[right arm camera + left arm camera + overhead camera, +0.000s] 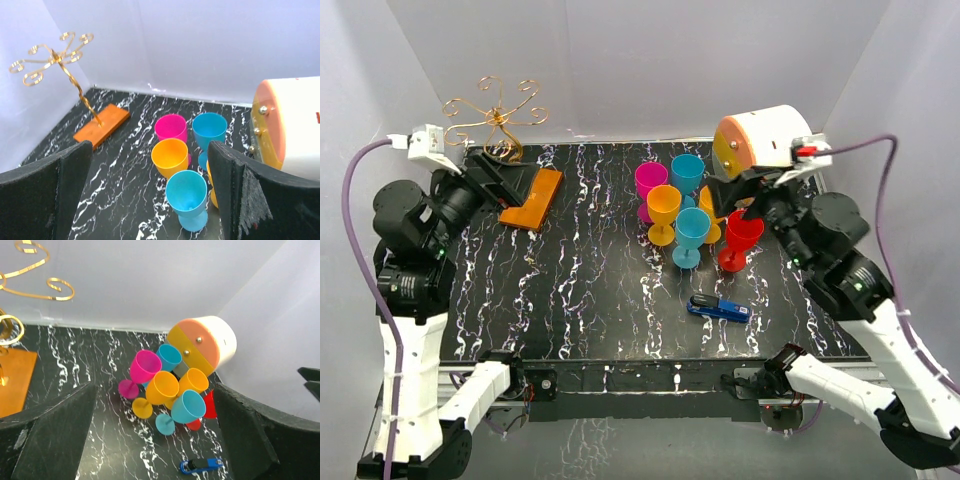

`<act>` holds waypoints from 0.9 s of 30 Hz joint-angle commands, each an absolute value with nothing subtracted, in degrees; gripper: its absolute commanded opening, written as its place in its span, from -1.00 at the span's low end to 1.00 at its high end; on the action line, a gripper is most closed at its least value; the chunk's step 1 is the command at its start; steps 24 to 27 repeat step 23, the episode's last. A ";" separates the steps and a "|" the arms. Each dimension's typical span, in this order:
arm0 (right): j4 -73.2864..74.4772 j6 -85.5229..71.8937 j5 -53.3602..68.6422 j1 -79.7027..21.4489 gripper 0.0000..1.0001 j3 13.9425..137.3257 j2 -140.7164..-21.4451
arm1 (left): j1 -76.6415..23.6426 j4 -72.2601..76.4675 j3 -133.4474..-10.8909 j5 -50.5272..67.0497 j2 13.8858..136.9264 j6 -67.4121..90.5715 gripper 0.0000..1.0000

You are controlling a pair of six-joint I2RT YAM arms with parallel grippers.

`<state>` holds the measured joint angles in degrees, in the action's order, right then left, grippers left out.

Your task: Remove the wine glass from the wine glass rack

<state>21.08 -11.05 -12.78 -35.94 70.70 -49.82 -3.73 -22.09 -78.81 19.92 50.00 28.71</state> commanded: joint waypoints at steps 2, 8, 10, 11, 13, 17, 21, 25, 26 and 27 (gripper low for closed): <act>18.88 -10.99 -18.29 -35.86 0.97 74.89 -46.24 | -3.86 -18.42 -81.91 15.30 47.03 24.36 0.97; 20.80 -11.29 -21.62 -35.85 0.97 77.08 -43.80 | -3.87 -18.87 -82.66 12.83 45.06 23.17 0.97; 21.57 -11.34 -22.45 -35.85 0.97 77.36 -43.96 | -3.91 -19.19 -82.79 12.30 44.79 22.82 0.97; 21.87 -11.38 -23.18 -35.86 0.97 77.54 -44.21 | -3.87 -19.36 -82.79 12.08 44.74 22.71 0.97; 22.25 -11.79 -24.35 -35.86 0.97 77.89 -44.84 | -3.87 -19.71 -82.92 11.83 44.57 22.43 0.97; 23.12 -12.41 -25.32 -35.85 0.97 78.66 -46.06 | -3.87 -19.65 -82.18 11.52 43.98 22.41 0.97; 23.24 -11.85 -23.95 -35.84 0.97 77.51 -45.83 | -3.87 -19.76 -81.86 11.42 43.68 22.37 0.97; 24.94 -12.31 -25.65 -35.82 0.97 78.69 -46.19 | -3.86 -19.84 -82.06 11.50 43.64 22.26 0.97; 24.94 -12.31 -25.65 -35.82 0.97 78.69 -46.19 | -3.86 -19.84 -82.06 11.50 43.64 22.26 0.97; 24.94 -12.31 -25.65 -35.82 0.97 78.69 -46.19 | -3.86 -19.84 -82.06 11.50 43.64 22.26 0.97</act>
